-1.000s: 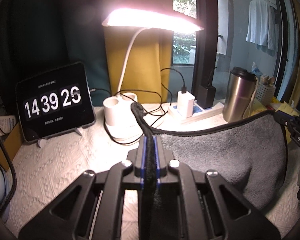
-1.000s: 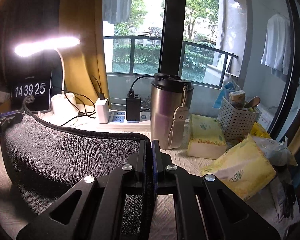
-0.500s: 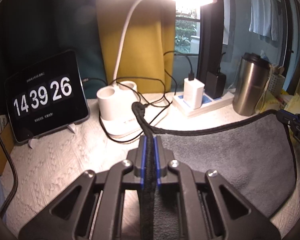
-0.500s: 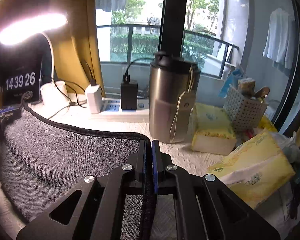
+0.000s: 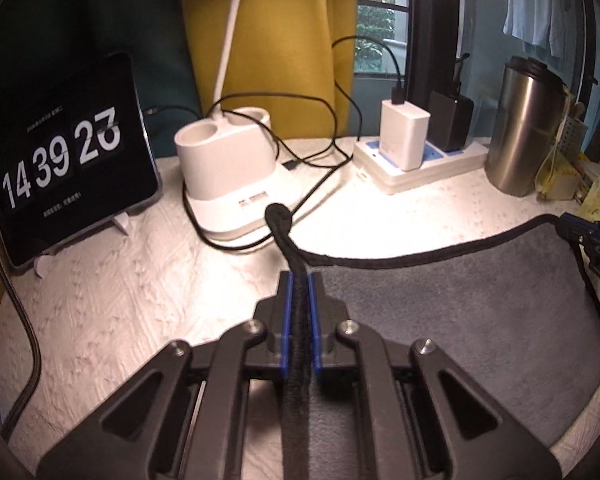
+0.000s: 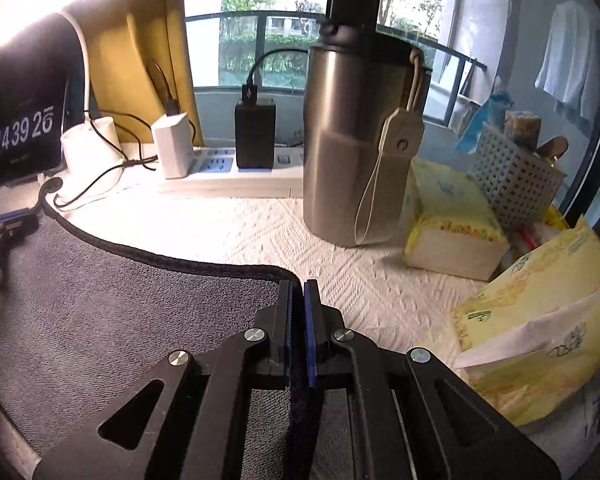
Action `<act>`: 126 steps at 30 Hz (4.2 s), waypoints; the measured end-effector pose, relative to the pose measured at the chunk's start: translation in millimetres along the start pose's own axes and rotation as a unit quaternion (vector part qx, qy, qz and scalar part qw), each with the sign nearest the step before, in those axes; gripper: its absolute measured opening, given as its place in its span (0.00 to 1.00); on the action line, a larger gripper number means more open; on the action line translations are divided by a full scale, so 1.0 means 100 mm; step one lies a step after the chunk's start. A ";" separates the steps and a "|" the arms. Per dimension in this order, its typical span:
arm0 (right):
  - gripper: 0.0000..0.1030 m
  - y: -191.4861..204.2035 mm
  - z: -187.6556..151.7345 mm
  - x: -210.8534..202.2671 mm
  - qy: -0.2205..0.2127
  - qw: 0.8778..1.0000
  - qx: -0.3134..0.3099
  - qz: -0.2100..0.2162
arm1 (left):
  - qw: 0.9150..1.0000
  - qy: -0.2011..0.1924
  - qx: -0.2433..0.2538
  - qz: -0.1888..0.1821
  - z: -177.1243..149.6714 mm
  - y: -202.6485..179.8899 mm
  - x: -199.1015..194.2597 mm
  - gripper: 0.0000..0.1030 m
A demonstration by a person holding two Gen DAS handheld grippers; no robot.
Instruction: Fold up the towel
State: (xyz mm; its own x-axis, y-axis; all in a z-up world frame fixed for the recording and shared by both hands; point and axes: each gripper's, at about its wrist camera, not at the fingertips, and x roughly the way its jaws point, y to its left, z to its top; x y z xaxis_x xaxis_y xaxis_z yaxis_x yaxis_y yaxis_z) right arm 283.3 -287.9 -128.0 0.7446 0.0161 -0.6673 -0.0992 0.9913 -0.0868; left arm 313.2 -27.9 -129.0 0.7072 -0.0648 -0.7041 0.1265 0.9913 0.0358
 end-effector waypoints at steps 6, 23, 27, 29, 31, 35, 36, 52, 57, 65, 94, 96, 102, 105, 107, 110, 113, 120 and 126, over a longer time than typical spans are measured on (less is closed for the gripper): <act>0.06 -0.04 -0.02 0.13 0.030 1.000 0.010 0.003 | 1.000 0.021 -0.006 -0.002 -0.03 0.03 0.09 0.07; 0.06 -0.02 -0.05 0.27 0.070 0.998 0.005 -0.008 | 0.997 0.081 0.004 0.000 0.04 0.06 0.33 0.16; 0.07 -0.03 -0.03 0.29 0.073 0.997 0.011 -0.004 | 0.996 0.084 -0.010 0.010 0.08 0.12 0.35 0.31; 0.07 -0.03 -0.02 0.29 0.076 0.997 0.014 -0.003 | 0.996 0.083 -0.020 0.020 0.09 0.15 0.32 0.42; 0.12 -0.04 -0.01 0.29 0.078 0.997 0.017 -0.004 | 0.996 0.078 -0.031 0.021 0.10 0.19 0.29 0.51; 0.42 -0.11 0.01 0.27 0.081 0.996 0.038 -0.006 | 0.997 0.072 -0.035 0.023 0.10 0.20 0.18 0.56; 0.44 -0.13 0.01 0.26 0.082 0.996 0.046 0.000 | 0.997 0.070 -0.036 0.022 0.10 0.20 0.15 0.60; 0.47 -0.02 0.04 -0.14 0.057 0.997 0.042 0.006 | 0.998 0.032 -0.045 0.014 -0.08 0.15 -0.43 0.70; 0.47 -0.03 0.01 -0.32 0.045 0.998 0.044 0.003 | 0.999 0.021 -0.048 0.013 -0.12 0.15 -0.61 0.70; 0.47 -0.03 -0.07 -0.63 0.029 0.998 0.049 0.002 | 0.999 0.006 -0.048 0.007 -0.20 0.13 -0.89 0.70; 0.47 0.08 -0.17 -1.74 -0.058 0.997 0.044 -0.006 | 0.996 -0.080 -0.048 0.003 -0.35 0.08 -1.96 0.71; 0.47 0.10 -0.17 -1.82 -0.065 0.997 0.042 -0.006 | 0.995 -0.086 -0.048 0.002 -0.37 0.08 -2.02 0.71; 0.47 0.15 -0.19 -2.03 -0.082 0.996 0.039 -0.008 | 0.993 -0.105 -0.044 0.007 -0.41 0.10 -2.22 0.72; 0.47 0.17 -0.20 -2.13 -0.092 0.995 0.038 -0.009 | 0.992 -0.115 -0.047 0.002 -0.43 0.12 -2.32 0.72; 0.47 0.18 -0.20 -2.21 -0.099 0.994 0.038 -0.009 | 0.991 -0.121 -0.048 0.001 -0.44 0.12 -2.39 0.72; 0.47 0.21 -0.21 -2.32 -0.108 0.993 0.036 -0.009 | 0.990 -0.131 -0.050 0.001 -0.46 0.14 -2.49 0.72; 0.47 0.23 -0.23 -2.43 -0.118 0.992 0.034 -0.010 | 0.989 -0.141 -0.050 0.000 -0.48 0.15 -2.60 0.72; 0.47 0.28 -0.26 -2.80 -0.159 0.986 0.036 -0.019 | 0.983 -0.180 -0.039 -0.003 -0.57 0.12 -2.90 0.79; 0.55 0.27 -0.34 -3.03 -0.186 0.981 0.043 -0.026 | 0.973 -0.228 -0.037 -0.009 -0.67 0.10 -3.20 0.91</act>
State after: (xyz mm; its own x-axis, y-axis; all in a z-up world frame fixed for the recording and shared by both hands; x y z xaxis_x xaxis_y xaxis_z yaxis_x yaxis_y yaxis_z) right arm 32.5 -270.4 47.1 0.9383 -0.0034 -0.3457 -0.0109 0.9992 -0.0396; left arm 41.2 10.9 49.4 0.9425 -0.1098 -0.3157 0.1032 0.9939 -0.0376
